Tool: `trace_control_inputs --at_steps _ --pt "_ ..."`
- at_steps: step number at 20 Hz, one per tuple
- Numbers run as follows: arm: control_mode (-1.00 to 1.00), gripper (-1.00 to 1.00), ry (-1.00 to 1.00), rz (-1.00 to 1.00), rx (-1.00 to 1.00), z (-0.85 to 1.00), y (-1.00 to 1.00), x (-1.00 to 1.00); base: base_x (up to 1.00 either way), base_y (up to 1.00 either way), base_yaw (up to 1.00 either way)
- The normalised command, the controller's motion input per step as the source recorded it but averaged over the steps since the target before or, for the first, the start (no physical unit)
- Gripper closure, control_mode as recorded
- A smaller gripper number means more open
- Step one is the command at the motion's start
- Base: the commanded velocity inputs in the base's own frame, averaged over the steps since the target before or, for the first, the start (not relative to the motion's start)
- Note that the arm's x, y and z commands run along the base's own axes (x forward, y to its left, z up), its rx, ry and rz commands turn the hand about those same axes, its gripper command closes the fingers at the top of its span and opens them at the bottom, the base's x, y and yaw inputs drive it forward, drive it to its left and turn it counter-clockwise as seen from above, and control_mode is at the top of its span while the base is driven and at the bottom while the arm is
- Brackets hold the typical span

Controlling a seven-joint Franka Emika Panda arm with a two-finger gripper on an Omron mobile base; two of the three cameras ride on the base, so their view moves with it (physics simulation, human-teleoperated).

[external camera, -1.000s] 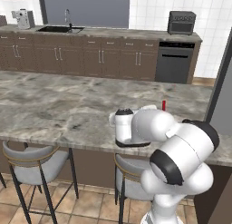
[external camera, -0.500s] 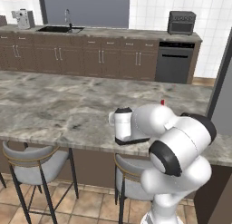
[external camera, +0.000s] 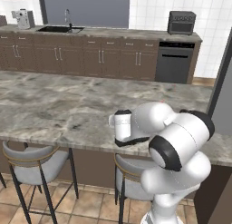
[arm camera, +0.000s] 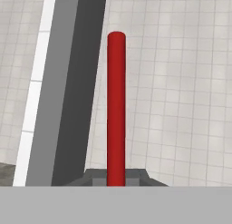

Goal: Take a straw from the drawer in front and place it inside the glass cup on the dining counter.

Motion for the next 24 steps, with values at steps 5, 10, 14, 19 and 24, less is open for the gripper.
trace_control_inputs --at_steps 5,10,14,19,24 --pt "-1.00 1.00 0.00 0.00 0.00 -0.11 -0.01 0.06 0.00 0.00 0.00" --pt "-1.00 1.00 0.00 0.00 0.00 -0.04 0.00 0.03 0.00 0.00 0.00" --pt "-1.00 1.00 0.00 0.00 0.00 0.00 0.00 0.00 0.00 0.00 0.00" --pt "-1.00 1.00 -0.02 0.00 0.00 0.03 0.00 0.00 0.00 0.00 0.00" --pt "-1.00 1.00 -0.01 0.00 0.00 0.09 0.00 0.03 0.00 0.00 0.00"
